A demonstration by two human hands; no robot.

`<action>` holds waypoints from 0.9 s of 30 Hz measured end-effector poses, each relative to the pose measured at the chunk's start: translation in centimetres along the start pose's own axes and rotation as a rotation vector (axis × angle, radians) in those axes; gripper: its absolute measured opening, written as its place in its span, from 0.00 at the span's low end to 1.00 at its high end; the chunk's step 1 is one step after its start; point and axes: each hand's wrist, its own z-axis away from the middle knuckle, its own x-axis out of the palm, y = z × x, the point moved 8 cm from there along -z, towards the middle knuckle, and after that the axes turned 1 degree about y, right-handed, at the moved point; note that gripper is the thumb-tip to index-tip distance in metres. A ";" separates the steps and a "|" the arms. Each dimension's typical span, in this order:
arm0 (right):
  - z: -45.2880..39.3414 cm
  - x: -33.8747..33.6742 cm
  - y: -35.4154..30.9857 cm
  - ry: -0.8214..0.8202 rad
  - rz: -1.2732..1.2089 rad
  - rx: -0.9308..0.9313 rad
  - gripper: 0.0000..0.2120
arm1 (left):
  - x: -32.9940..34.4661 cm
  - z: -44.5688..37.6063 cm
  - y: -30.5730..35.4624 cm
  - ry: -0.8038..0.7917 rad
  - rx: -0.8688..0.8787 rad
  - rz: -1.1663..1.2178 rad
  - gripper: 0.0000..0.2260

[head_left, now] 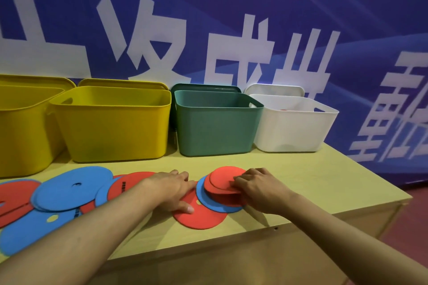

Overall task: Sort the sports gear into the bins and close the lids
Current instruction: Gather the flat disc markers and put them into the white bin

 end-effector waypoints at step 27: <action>0.1 -19.1 24.3 0.645 0.308 0.583 0.14 | -3.3 -8.2 1.0 -0.083 0.000 -0.005 0.45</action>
